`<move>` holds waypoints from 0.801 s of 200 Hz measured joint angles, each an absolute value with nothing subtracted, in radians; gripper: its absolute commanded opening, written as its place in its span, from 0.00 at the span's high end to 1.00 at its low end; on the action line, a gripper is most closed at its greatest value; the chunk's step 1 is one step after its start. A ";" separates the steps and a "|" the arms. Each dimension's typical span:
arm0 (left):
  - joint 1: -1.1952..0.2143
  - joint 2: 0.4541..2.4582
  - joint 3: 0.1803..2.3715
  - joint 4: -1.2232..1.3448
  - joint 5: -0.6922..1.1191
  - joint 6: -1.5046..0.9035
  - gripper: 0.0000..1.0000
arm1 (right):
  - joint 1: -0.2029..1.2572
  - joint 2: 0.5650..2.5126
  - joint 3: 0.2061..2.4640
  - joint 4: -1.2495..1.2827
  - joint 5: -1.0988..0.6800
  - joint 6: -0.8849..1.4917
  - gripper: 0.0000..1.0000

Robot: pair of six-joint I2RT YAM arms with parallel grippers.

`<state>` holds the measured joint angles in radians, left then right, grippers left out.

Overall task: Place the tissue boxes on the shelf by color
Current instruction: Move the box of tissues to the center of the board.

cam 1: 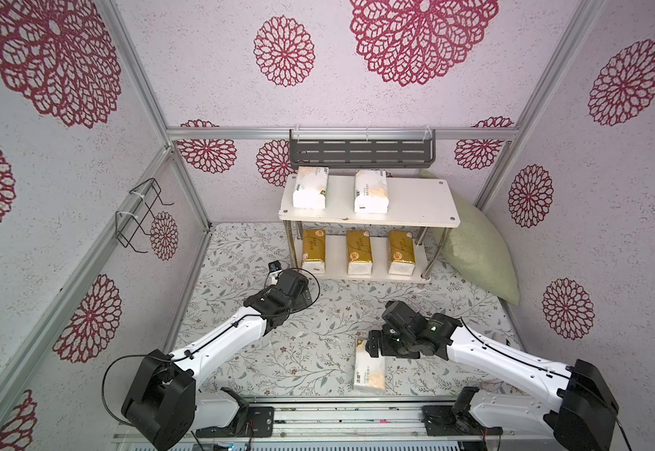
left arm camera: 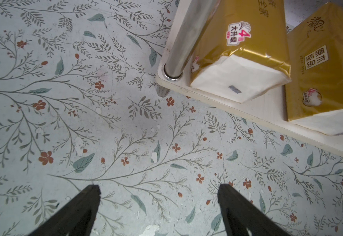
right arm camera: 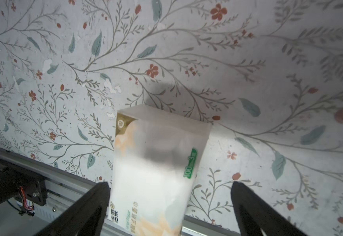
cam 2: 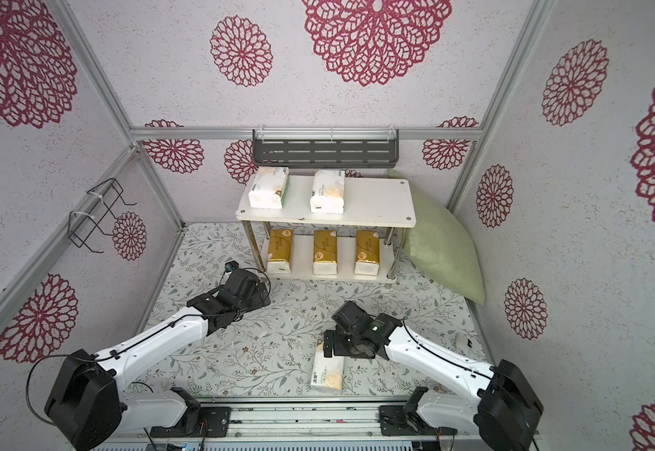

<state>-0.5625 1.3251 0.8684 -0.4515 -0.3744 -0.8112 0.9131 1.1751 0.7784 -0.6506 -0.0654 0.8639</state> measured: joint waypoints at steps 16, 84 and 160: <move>-0.561 1.325 0.861 -0.445 -0.370 -0.808 0.03 | 0.943 1.181 0.771 -0.647 -0.084 0.904 0.01; -0.548 1.324 0.820 -0.422 -0.353 -0.796 0.03 | 1.014 1.286 0.759 -0.572 -0.115 0.992 0.01; -0.518 1.289 0.775 -0.400 -0.344 -0.789 0.03 | 1.040 1.435 0.809 -0.532 -0.110 0.994 0.01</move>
<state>-0.5182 1.2892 0.7753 -0.4000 -0.3443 -0.7895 1.0401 1.4345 0.8093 -0.5323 -0.1101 0.9936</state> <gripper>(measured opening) 0.974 0.993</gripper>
